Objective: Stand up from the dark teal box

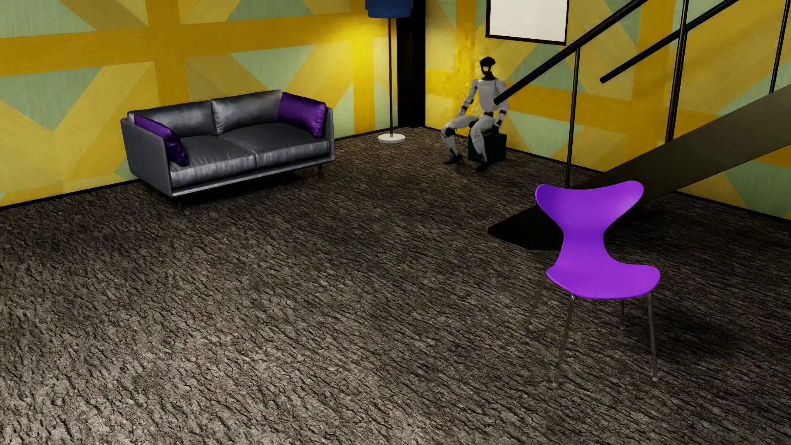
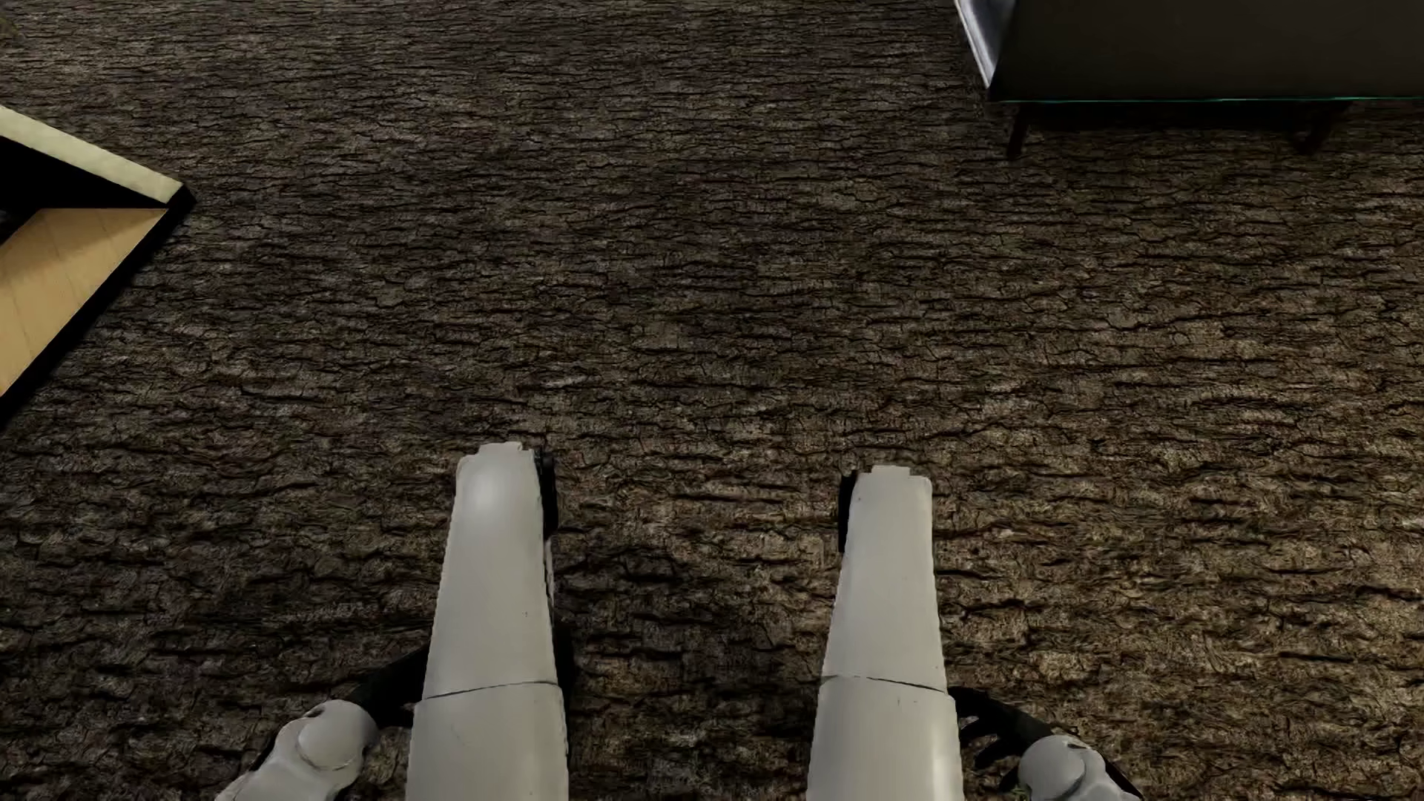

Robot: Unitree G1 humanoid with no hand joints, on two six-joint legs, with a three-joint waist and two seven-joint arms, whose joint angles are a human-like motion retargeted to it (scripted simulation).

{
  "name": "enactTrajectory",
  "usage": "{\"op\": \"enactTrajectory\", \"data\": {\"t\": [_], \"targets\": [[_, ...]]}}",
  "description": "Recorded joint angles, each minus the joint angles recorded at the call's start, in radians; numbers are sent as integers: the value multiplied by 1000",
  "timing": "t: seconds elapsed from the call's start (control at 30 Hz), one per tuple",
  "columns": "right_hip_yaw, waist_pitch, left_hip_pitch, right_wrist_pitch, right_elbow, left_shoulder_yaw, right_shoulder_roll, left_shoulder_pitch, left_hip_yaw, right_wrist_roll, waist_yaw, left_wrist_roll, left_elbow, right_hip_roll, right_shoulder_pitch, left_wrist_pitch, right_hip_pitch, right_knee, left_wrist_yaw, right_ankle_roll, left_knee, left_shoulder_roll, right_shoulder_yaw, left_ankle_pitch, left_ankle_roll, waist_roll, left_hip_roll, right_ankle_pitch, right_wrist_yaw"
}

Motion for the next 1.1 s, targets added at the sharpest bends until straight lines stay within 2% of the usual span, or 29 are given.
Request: {"op": "enactTrajectory", "data": {"t": [0.03, 0.07, 0.1, 0.23, 0.37, 0.47, 0.5, 0.53, 0.6, 0.63, 0.7, 0.73, 0.8, 0.87, 0.9, 0.93, 0.97, 1.03, 1.1], "targets": [[-1, -6, -1, -10, 24, -10, 6, 18, 0, -44, 1, 58, 46, 3, 40, -17, 4, -1, -40, -4, 0, -6, -20, 3, 2, -1, -4, 1, 24], [-1, -9, 2, -19, 41, -13, 16, 43, 0, -63, 1, 107, 75, 9, 77, -33, 6, -3, -61, -7, -2, -16, -36, 4, 4, -4, -3, 4, 34], [-1, -9, 6, -11, 49, -4, 25, 75, 0, -60, 1, 123, 91, 12, 112, -30, 9, -4, -77, -9, -4, -29, -54, 6, 3, -4, -3, 7, 43], [-2, -9, 24, 11, 34, 38, 60, 162, 3, -7, 2, 93, 105, 7, 208, -4, 23, -10, -77, -10, -12, -71, -104, 15, 2, -1, -4, 14, 37], [-3, -15, 43, -11, -42, 36, 86, 193, 3, -38, 2, 84, 42, 8, 232, -15, 40, -10, -82, -12, -14, -89, -76, 16, 1, 0, -2, 13, 59], [-2, -21, 52, -23, -84, 29, 88, 185, 4, -27, 1, 71, 31, 10, 215, -15, 44, -8, -68, -18, -15, -96, -60, 15, 1, 3, -7, 13, 66], [-2, -22, 54, -28, -89, 29, 86, 178, 4, -34, 1, 69, 34, 11, 207, -19, 46, -7, -66, -19, -15, -93, -55, 15, 2, 3, -7, 13, 45], [-2, -21, 56, -21, -92, 27, 81, 174, 4, -12, 0, 65, 31, 11, 199, -17, 47, -6, -62, -19, -15, -89, -56, 14, 3, 4, -10, 12, 48], [-1, -23, 58, -1, -113, 48, 62, 182, 4, 57, 0, 15, -12, 13, 190, -9, 47, -4, -24, -19, -15, -67, -71, 15, 4, 6, -9, 12, 3], [0, -23, 59, 7, -157, 72, 42, 194, 4, 92, -1, -32, -59, 15, 192, -2, 46, -4, 15, -21, -15, -53, -79, 15, 3, 6, -8, 13, -43], [4, -19, 61, 5, -331, 111, -22, 208, 0, 146, -1, -130, -213, 14, 196, -2, 47, -2, 112, -13, -14, -8, -84, 17, 0, 10, -6, 15, -144], [4, -17, 59, 1, -426, 118, -58, 201, 0, 165, -1, -160, -307, 15, 180, -9, 48, -1, 156, -18, -15, 18, -74, 21, -4, 11, -5, -1, -190], [2, -9, 52, -12, -606, 115, -145, 151, 4, 161, -2, -189, -497, 17, 103, -38, 41, 4, 242, -43, -18, 76, -15, 35, -22, 9, 1, -47, -295], [6, 5, 36, -59, -736, 66, -227, 65, 5, 104, -2, -188, -661, 24, -36, -82, 35, 11, 304, -52, -12, 156, 99, 52, -33, 10, 13, -74, -356], [6, 13, 30, -41, -801, 37, -278, 17, 8, 77, -2, -175, -737, 28, -113, -76, 30, 12, 283, -57, -12, 204, 171, 59, -40, 7, 18, -81, -348], [7, 23, 19, -99, -828, -31, -312, -62, 8, 31, -6, -143, -774, 23, -221, -121, 21, 13, 278, -51, -9, 248, 262, 60, -38, 10, 17, -78, -330], [10, 38, 11, -117, -857, -101, -344, -145, 9, -2, -5, -110, -816, 19, -327, -122, 11, 12, 219, -42, -9, 295, 358, 57, -40, 10, 17, -62, -279], [19, 75, -15, -135, -891, -269, -381, -336, 12, -30, -4, -52, -886, 14, -534, -140, -27, 9, 78, -23, -9, 380, 551, 45, -44, 7, 19, -16, -149], [26, 119, -61, -169, -910, -432, -396, -531, 11, -71, -4, -21, -933, 7, -705, -165, -82, 10, -66, -6, -9, 436, 700, 32, -52, 2, 22, -4, -51]]}}
